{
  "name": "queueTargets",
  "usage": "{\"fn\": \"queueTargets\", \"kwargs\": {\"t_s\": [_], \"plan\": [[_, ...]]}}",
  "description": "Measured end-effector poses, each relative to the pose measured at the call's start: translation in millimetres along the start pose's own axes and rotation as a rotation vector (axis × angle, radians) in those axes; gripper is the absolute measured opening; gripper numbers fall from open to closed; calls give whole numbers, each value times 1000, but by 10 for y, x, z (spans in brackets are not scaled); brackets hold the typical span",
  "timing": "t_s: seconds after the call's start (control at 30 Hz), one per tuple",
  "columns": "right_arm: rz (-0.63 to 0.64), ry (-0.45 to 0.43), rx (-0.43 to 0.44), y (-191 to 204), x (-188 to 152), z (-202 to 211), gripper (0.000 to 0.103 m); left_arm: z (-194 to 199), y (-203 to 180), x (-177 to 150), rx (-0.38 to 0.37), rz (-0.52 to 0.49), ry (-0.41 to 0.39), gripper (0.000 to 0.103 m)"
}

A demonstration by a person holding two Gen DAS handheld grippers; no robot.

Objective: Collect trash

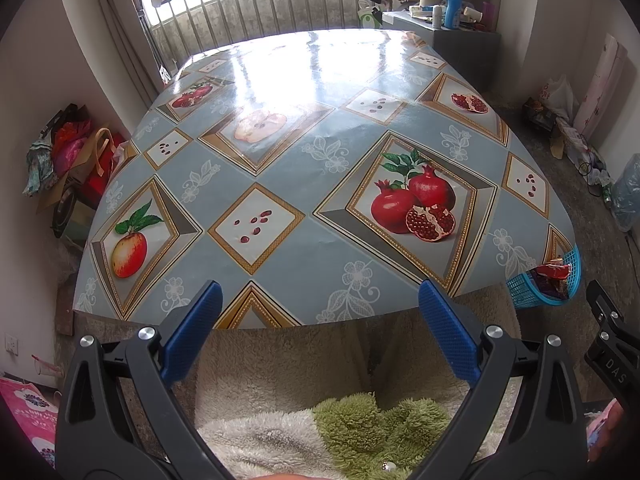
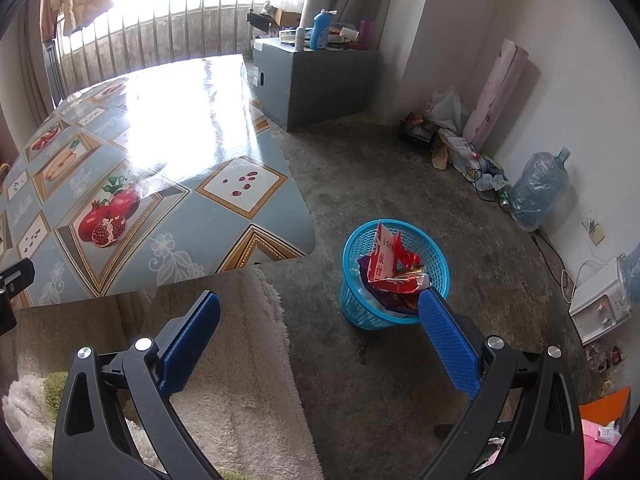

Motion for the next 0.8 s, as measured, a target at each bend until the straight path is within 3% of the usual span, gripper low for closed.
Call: {"fn": "queueTargets", "kwargs": {"t_s": [0.8], "plan": [[-3, -13, 7, 69, 66, 64, 97, 45, -20, 31, 1, -1, -5, 94]]}}
Point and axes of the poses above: each gripper's, at about its wrist camera, not at the fingertips, and z roughly against the way its jaws point, y to its left, x to its top, the point moved 10 cm from there along -z, roughly the way its jaws point, and after that the axes turned 8 degrees about -z, right-handed, at the moved point
